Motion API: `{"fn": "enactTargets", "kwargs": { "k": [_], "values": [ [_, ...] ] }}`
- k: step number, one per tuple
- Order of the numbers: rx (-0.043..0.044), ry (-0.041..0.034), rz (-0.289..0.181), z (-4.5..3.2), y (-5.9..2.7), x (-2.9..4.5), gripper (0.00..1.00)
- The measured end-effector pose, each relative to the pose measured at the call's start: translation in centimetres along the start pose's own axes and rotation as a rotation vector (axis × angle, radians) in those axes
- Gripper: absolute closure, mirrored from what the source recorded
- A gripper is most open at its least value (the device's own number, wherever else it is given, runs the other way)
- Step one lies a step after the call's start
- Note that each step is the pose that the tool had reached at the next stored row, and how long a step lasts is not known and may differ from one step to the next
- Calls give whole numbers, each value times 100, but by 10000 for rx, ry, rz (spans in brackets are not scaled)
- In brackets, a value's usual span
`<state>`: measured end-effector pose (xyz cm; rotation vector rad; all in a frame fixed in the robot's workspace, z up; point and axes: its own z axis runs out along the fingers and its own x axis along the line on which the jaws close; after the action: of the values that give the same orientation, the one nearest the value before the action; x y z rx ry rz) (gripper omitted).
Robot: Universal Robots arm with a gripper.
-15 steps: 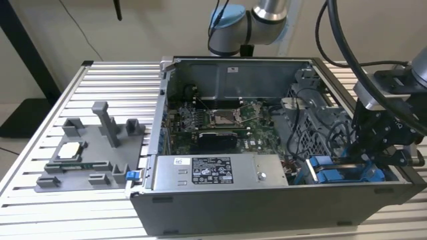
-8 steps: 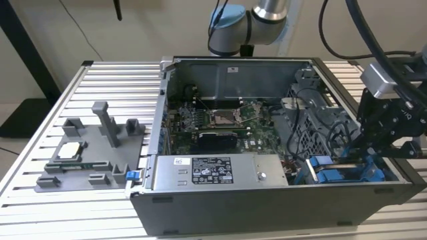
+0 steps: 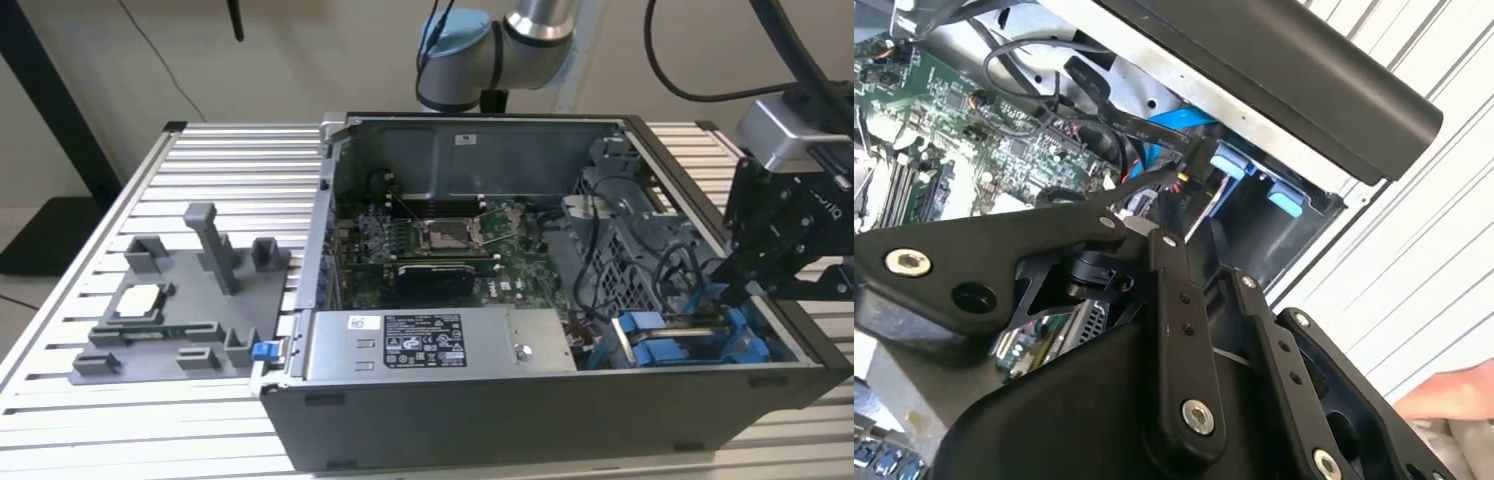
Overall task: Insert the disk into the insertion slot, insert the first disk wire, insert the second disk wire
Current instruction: 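Insert the second disk wire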
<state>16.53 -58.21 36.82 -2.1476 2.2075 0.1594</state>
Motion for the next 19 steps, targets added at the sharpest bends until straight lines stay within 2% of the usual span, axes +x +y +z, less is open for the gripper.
{"fn": "enactTargets", "kwargs": {
  "k": [6,10,14,16,19],
  "values": [
    [0,0,0,-5,0,-1,0],
    [0,0,0,-71,3,-9,0],
    [-1,2,2,-87,2,-19,0],
    [-4,8,2,-90,-16,-21,0],
    [-36,10,6,-93,-99,-23,0]
  ]
}}
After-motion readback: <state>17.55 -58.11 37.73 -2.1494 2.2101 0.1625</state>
